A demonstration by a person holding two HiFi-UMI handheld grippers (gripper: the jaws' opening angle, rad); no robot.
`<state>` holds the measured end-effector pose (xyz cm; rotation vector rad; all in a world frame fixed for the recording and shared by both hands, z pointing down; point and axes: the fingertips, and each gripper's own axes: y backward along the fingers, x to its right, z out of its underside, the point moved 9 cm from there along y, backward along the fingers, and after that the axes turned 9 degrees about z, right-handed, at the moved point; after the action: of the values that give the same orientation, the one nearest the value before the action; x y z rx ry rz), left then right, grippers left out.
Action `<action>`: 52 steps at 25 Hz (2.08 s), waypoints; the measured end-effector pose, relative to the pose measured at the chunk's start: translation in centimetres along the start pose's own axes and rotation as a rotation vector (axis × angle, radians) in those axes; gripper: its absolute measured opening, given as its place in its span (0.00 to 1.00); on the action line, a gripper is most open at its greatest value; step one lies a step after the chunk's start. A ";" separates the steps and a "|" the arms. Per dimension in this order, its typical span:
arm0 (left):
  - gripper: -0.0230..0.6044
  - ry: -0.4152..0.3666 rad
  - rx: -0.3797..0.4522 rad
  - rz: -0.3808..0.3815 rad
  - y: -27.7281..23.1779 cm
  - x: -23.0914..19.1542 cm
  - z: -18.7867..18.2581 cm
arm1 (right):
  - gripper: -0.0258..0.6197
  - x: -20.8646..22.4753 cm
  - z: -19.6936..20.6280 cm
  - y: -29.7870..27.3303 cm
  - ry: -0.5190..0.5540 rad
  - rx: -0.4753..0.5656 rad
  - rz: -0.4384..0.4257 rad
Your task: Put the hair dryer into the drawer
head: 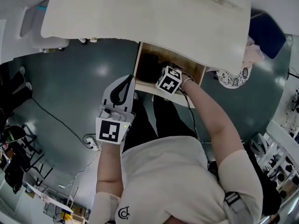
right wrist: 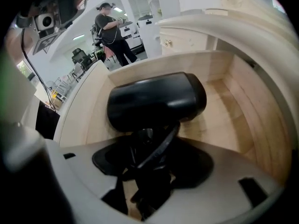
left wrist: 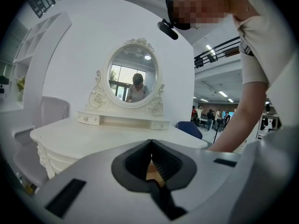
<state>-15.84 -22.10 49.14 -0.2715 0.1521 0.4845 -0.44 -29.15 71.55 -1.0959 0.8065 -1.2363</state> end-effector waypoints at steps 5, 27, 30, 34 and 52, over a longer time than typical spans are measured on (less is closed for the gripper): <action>0.06 -0.015 -0.022 0.023 0.1 -0.1 -0.4 | 0.58 -0.3 -0.3 0.8 0.022 0.031 0.036; 0.06 -0.217 0.075 0.210 1.7 2.7 -10.5 | 0.05 -2.6 -4.9 28.7 -0.348 0.757 0.647; 0.06 -0.259 0.106 0.232 2.0 3.2 -12.5 | 0.05 -3.6 -5.4 32.5 -0.394 0.893 0.675; 0.06 -0.282 0.128 0.268 2.5 4.0 -14.4 | 0.05 -5.5 -4.6 36.9 -0.445 1.064 0.686; 0.06 -0.319 0.159 0.298 3.5 6.2 -18.1 | 0.05 -10.5 -0.7 43.2 -0.504 1.247 0.951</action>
<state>-13.57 -21.71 29.83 -0.0122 -0.0818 0.7998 10.68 -19.93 29.52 0.0851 0.0094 -0.3900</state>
